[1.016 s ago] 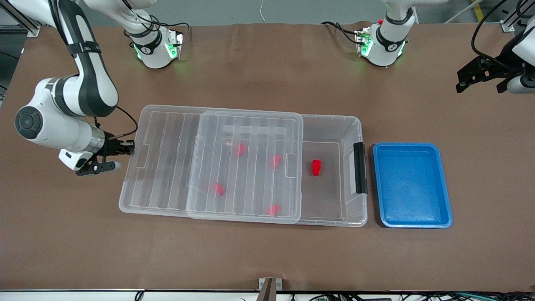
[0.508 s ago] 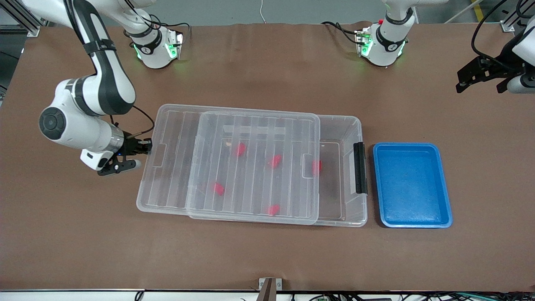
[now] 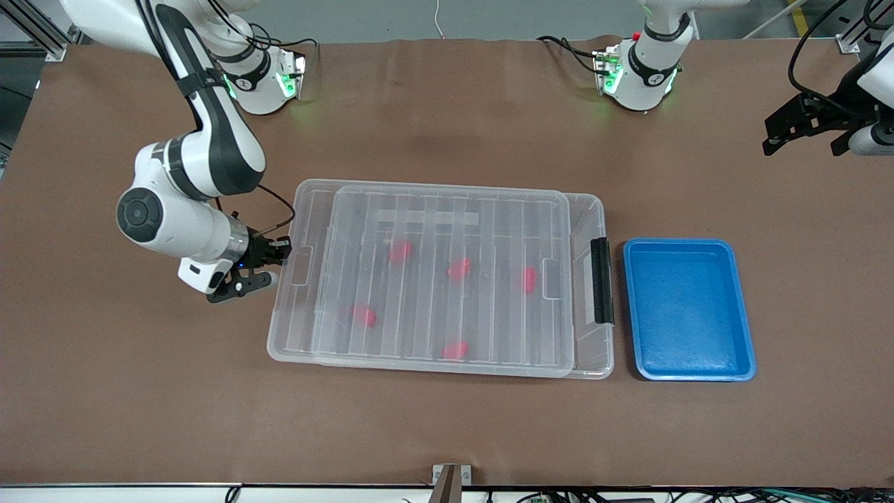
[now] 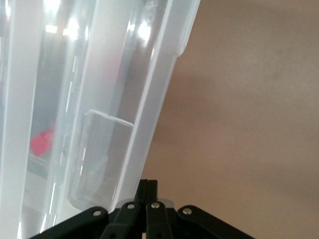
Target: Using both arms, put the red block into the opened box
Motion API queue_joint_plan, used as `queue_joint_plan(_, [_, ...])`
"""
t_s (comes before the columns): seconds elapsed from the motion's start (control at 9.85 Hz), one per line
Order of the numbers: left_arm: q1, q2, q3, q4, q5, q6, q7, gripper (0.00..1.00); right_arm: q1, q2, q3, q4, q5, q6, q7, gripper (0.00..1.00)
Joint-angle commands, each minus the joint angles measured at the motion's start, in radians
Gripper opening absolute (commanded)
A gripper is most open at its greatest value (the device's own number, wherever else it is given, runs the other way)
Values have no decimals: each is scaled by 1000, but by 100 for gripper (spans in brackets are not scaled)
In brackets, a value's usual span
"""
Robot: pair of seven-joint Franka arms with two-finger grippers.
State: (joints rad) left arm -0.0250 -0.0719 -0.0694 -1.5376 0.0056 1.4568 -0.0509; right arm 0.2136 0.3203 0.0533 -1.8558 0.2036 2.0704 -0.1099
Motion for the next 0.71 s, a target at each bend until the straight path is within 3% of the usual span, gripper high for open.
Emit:
queue_joint_plan(0.0, [-1,14,2,-12,-6,2,2,100,21,36,11,35,17,16,51,0])
queue_joint_plan(0.2, [-3,14,2,-12,-4,2,-6,100,15,36,11,40,16,7,52,3])
queue_joint_plan(0.3, [-1,12,2,-12,-6,0,-4,100,10,26,4,61,5,-37,71,42])
queue_joint_plan(0.41, [-1,14,2,-12,-6,0,2,100,-5,-13,-16,91,-56,-150,182,99])
queue_joint_plan(0.61, [0,14,2,-12,-6,0,3,100,-33,-142,-26,148,-244,-274,429,100])
